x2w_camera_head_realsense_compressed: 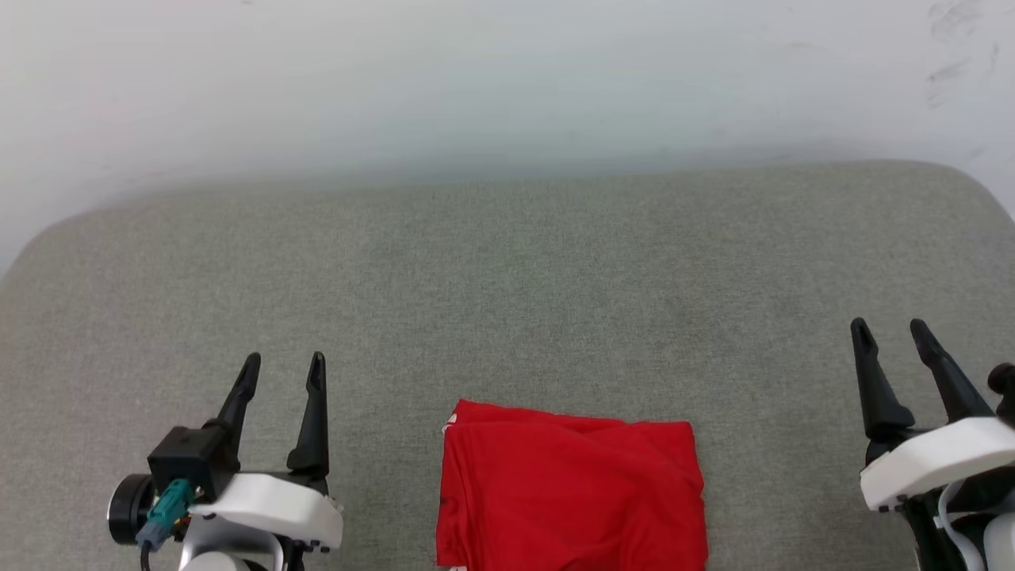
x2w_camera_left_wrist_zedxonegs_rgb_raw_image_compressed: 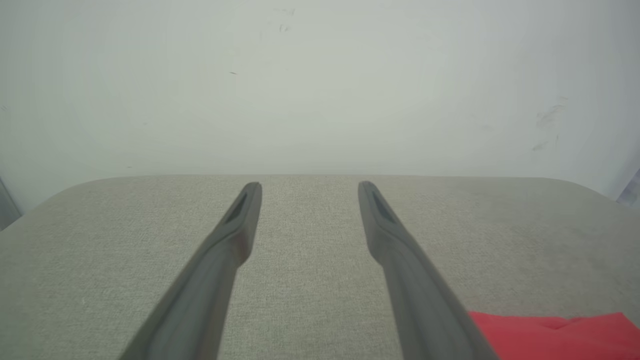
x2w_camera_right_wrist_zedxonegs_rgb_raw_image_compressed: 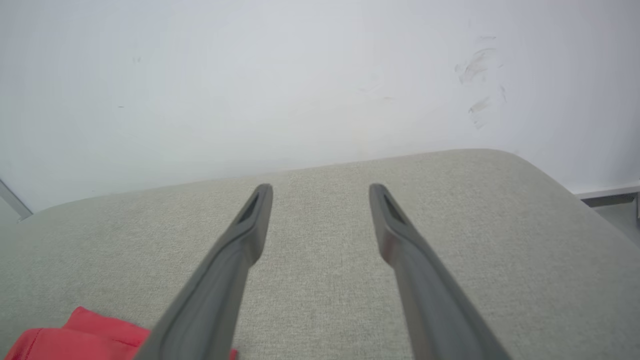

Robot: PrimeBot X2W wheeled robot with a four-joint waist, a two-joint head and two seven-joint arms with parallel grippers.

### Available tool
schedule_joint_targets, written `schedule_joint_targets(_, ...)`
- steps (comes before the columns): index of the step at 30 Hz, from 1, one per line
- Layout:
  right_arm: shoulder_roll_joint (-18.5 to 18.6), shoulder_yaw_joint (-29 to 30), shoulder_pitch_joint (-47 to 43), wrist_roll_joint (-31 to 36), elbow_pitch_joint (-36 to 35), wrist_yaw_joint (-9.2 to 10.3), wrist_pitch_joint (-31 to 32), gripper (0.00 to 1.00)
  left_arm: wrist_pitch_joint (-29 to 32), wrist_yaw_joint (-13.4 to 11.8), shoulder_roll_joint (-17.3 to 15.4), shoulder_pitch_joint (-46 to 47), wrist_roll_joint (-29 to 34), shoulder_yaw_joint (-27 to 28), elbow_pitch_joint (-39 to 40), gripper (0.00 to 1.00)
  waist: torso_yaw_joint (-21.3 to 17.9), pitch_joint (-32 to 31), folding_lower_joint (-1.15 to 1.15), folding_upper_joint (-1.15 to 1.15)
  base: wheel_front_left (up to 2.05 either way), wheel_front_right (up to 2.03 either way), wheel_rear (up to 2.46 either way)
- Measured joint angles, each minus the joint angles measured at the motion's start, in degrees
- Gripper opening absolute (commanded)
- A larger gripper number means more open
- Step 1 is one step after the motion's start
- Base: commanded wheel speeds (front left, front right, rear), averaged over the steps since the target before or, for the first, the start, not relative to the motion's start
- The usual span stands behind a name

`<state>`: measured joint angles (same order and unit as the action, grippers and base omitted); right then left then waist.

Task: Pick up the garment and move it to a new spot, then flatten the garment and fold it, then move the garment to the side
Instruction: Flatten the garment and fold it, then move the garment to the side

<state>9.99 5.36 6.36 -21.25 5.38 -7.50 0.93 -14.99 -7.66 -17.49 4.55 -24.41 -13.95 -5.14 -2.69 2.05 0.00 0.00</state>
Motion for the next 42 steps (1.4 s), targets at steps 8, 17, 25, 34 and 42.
schedule_joint_targets(8,-2.02,-0.89,-6.53,9.42,-9.06,0.00,-2.07,1.00,0.00,-0.99,-0.08,-3.30,0.80,0.47,1.10,1.00,-0.38,-2.77,0.00,0.00,0.00,0.00,0.00)
schedule_joint_targets(17,-4.55,-1.35,-11.55,12.18,-14.66,0.00,1.03,1.00,0.00,-1.66,0.31,-6.84,1.58,1.10,1.49,1.00,-0.80,-3.33,0.00,0.00,0.00,0.00,0.00)
schedule_joint_targets(25,-5.13,-1.00,-12.32,12.16,-16.22,0.00,3.20,1.00,0.00,-0.94,1.62,-6.87,2.15,1.80,1.44,1.00,-0.24,-3.06,0.00,0.00,0.00,0.00,0.00)
schedule_joint_targets(34,-5.72,3.45,-12.65,7.54,-14.57,0.00,8.47,1.00,0.00,0.20,2.25,-5.38,3.22,3.43,1.60,1.00,0.63,-2.37,0.00,0.00,0.00,0.00,0.00)
schedule_joint_targets(42,-5.00,8.98,-12.18,-6.62,-7.24,0.00,20.15,1.00,-0.01,1.93,3.58,-2.60,4.24,4.37,2.47,1.00,2.05,0.87,0.00,0.00,0.00,0.00,0.00)
